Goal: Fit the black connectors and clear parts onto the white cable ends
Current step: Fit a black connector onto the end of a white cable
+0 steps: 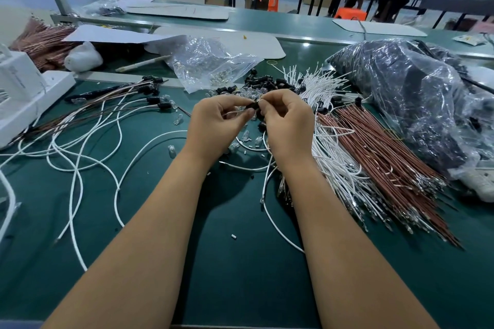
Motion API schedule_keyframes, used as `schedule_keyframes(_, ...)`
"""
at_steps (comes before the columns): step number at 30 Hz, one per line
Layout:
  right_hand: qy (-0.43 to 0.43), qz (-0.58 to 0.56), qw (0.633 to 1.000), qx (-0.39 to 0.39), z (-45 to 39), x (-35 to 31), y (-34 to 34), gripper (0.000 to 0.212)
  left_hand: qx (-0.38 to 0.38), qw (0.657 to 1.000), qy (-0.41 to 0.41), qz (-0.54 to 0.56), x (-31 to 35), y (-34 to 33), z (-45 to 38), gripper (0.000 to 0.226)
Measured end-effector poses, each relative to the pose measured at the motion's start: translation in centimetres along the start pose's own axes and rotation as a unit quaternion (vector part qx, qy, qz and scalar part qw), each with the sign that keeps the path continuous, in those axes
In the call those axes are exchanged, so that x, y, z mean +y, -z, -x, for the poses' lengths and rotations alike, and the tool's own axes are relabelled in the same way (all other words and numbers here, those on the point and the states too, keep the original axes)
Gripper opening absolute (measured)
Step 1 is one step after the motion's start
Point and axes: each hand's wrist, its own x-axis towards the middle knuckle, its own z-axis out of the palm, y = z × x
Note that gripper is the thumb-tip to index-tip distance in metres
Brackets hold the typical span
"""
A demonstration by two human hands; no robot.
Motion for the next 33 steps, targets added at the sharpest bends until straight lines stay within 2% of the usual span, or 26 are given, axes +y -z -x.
schedule_keyframes(7,0.022,0.009,0.999,-0.031,0.31,-0.14,-0.06,0.018,0.008,0.999,-0.021,-0.029,-0.15,0.27,0.05,0.016)
schedule_keyframes(12,-0.032,-0.036,0.998,-0.05,0.29,-0.16,-0.23,0.01,0.017,0.998,-0.026,-0.063,-0.51,0.23,0.08,0.011)
schedule_keyframes(18,-0.097,-0.096,0.99,-0.041,-0.07,-0.19,-0.43,0.022,0.055,0.986,-0.061,-0.146,-0.34,-0.2,0.16,0.012)
schedule_keyframes(21,-0.114,-0.13,0.985,-0.023,-0.33,-0.19,-0.47,0.025,0.076,0.988,-0.041,-0.126,-0.43,-0.26,-0.05,0.019)
schedule_keyframes(28,-0.131,-0.187,0.974,-0.006,-0.5,-0.32,-0.4,0.022,0.047,0.996,-0.037,-0.064,0.09,-0.44,0.22,0.005)
schedule_keyframes(33,-0.148,-0.23,0.962,0.005,-0.58,-0.62,-0.36,0.017,0.047,0.998,-0.036,-0.028,0.25,-0.73,0.24,0.005)
